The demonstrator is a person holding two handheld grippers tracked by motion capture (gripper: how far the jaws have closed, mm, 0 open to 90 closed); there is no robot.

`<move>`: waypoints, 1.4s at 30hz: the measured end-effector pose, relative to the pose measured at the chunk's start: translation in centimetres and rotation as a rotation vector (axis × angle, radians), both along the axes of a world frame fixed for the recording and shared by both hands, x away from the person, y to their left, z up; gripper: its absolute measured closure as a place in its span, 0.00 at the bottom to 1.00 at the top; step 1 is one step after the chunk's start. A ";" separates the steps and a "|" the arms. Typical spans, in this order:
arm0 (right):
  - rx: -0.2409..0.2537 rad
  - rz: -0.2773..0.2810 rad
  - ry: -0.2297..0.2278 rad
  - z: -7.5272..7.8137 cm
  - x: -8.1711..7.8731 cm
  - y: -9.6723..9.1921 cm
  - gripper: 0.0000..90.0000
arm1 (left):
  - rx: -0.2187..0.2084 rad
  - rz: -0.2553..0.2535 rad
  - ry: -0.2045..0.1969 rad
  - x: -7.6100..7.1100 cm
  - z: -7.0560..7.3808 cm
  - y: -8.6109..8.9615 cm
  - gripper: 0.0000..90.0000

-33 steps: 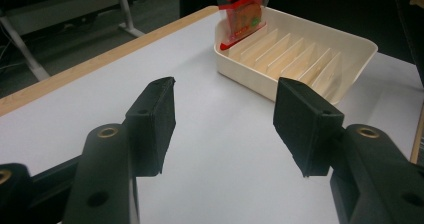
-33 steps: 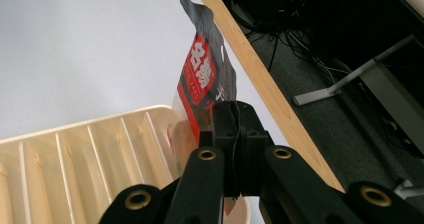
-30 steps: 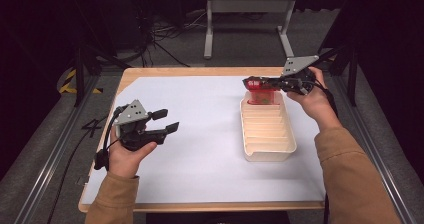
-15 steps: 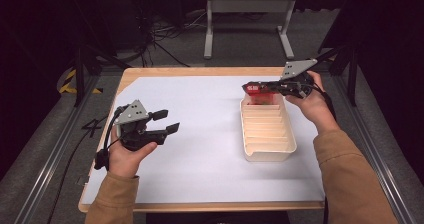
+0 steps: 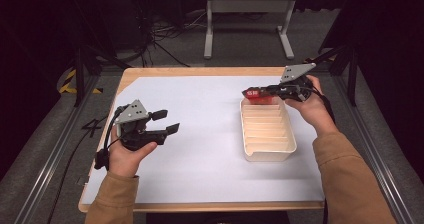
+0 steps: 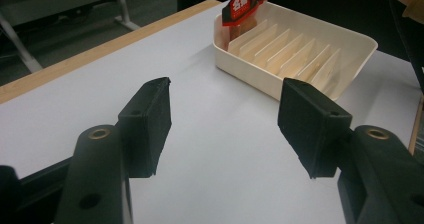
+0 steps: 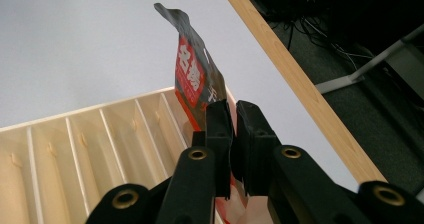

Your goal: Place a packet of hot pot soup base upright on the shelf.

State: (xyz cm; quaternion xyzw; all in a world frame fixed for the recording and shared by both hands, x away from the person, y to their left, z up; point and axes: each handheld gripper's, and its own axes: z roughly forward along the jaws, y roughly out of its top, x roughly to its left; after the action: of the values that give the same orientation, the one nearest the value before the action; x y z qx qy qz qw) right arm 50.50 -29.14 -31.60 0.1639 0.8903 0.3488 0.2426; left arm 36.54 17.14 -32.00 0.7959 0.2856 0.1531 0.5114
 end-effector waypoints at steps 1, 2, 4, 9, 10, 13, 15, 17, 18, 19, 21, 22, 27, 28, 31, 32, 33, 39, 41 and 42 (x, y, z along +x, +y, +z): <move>0.002 -0.002 0.004 0.0 0.0 -0.1 0.92 | 0.000 0.000 -0.002 0.0 0.0 0.0 0.43; 0.005 -0.005 0.009 -0.1 0.0 -0.2 0.92 | 0.000 0.000 -0.001 0.0 0.0 0.0 0.43; 0.008 -0.013 0.014 -0.2 0.0 -0.4 0.90 | -0.005 0.003 0.005 0.1 -0.1 0.0 0.42; 0.024 -0.031 0.027 -0.5 -0.1 -0.9 0.87 | -0.001 0.004 0.004 0.1 -0.1 0.0 0.42; 0.024 -0.031 0.027 -0.5 -0.1 -0.9 0.87 | -0.001 0.004 0.004 0.1 -0.1 0.0 0.42; 0.029 -0.045 0.034 -0.8 -0.1 -1.1 0.84 | -0.004 0.002 0.011 0.1 -0.2 0.0 0.42; 0.038 -0.054 0.041 -0.9 -0.1 -1.2 0.81 | 0.000 0.003 0.010 0.2 -0.2 0.0 0.42; 0.040 -0.056 0.043 -0.9 -0.1 -1.3 0.81 | 0.000 0.003 0.010 0.2 -0.2 0.0 0.42; 0.041 -0.059 0.045 -0.9 -0.1 -1.3 0.80 | -0.003 0.003 0.012 0.2 -0.2 0.0 0.42; 0.043 -0.060 0.048 -0.9 -0.1 -1.3 0.79 | -0.001 0.005 0.009 0.2 -0.2 0.1 0.42; 0.054 -0.069 0.057 -1.0 -0.1 -1.2 0.74 | 0.000 0.009 0.011 0.2 -0.2 0.1 0.42; 0.061 -0.075 0.065 -1.0 0.0 -1.2 0.71 | -0.005 0.011 0.017 0.2 -0.2 0.2 0.41; 0.092 -0.104 0.087 -0.9 -0.1 -1.2 0.60 | -0.004 0.023 0.014 0.4 -0.3 0.5 0.39; 0.101 -0.109 0.088 -0.8 -0.2 -1.3 0.59 | -0.004 0.021 0.012 0.4 -0.4 0.6 0.39; 0.123 -0.125 0.093 -0.6 -0.3 -1.4 0.55 | -0.006 0.029 0.018 0.3 -0.5 0.8 0.39; 0.131 -0.129 0.092 -0.5 -0.4 -1.5 0.54 | -0.007 0.029 0.014 0.3 -0.6 0.9 0.39; 0.134 -0.128 0.089 -0.4 -0.4 -1.5 0.54 | -0.002 0.027 0.014 0.3 -0.6 1.1 0.39; 0.161 -0.132 0.064 0.5 -1.2 -1.5 0.51 | -0.004 0.036 0.004 0.2 -1.0 1.9 0.40; 0.187 -0.137 0.060 0.9 -1.5 -1.5 0.49 | -0.006 0.039 0.003 0.2 -1.1 2.1 0.40; 0.198 -0.135 0.057 1.1 -1.7 -1.6 0.49 | -0.012 0.041 0.005 0.1 -1.2 2.1 0.40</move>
State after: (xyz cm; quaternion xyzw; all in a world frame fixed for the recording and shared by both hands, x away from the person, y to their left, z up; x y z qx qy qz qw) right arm 48.79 -30.71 -30.52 0.2564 0.8449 0.4133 0.2227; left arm 36.64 19.28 -33.17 0.7873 0.3038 0.1599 0.5122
